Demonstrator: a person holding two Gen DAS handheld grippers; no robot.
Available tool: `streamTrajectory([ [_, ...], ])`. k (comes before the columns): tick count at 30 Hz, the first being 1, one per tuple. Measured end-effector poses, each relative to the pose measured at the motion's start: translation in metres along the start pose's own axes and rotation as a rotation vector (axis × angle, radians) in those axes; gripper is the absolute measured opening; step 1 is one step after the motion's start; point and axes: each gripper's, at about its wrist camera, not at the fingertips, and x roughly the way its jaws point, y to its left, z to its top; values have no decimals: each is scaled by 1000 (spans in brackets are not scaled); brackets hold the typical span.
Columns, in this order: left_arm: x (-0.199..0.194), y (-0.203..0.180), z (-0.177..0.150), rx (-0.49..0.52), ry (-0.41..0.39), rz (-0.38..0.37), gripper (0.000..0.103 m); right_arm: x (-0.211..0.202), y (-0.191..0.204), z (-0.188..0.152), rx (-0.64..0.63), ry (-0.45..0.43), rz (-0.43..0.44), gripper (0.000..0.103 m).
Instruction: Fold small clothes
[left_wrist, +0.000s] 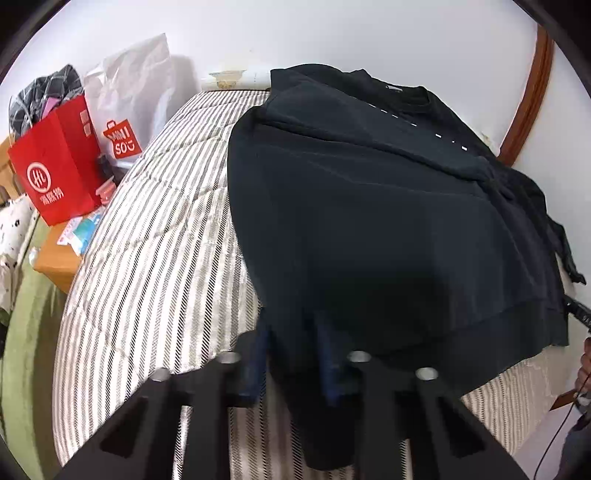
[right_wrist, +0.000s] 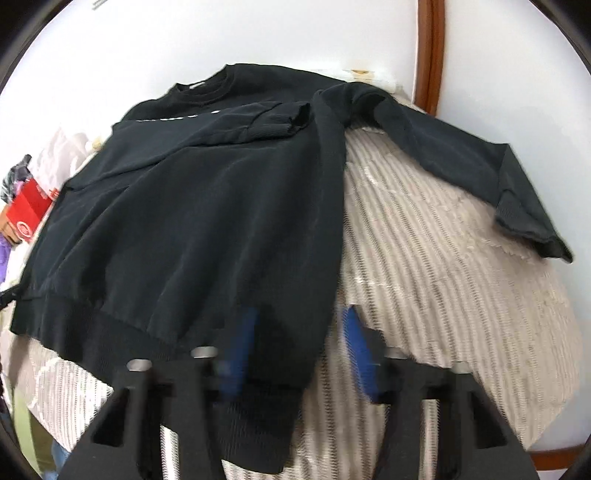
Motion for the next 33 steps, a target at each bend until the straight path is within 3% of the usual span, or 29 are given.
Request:
streamTrajectory([
  [1,-2,1,0,-10,-1,-4,10,0,1,0,-4,-6,4,9],
  [3,-7,5,-1,-27,-6,-5,8,-3,3,-1,-12,-24,-40,5],
  [11,-25,18,-20,-59,-7,-23,5,-41,-9,-12,41,-82,-26,4],
  [18,-40,22,-46,-68,-1,-48,5,-55,-10,-15,32,-74,-20,4],
  [24,-34,20,-43,-83,14,-36,8,-47,-5,-7,10,-38,-43,6],
  [26,-36,19,-42,-79,7,-40,21,-48,-7,-2,24,-39,-51,8],
  [28,-38,17,-41,-63,0,-43,35,-53,-7,-1,24,-65,-53,24],
  [30,-39,13,-41,-47,-6,-44,42,-54,-7,2,21,-80,-63,44],
  [33,-36,11,-43,-44,10,-43,42,-53,-5,0,7,-86,-65,47],
])
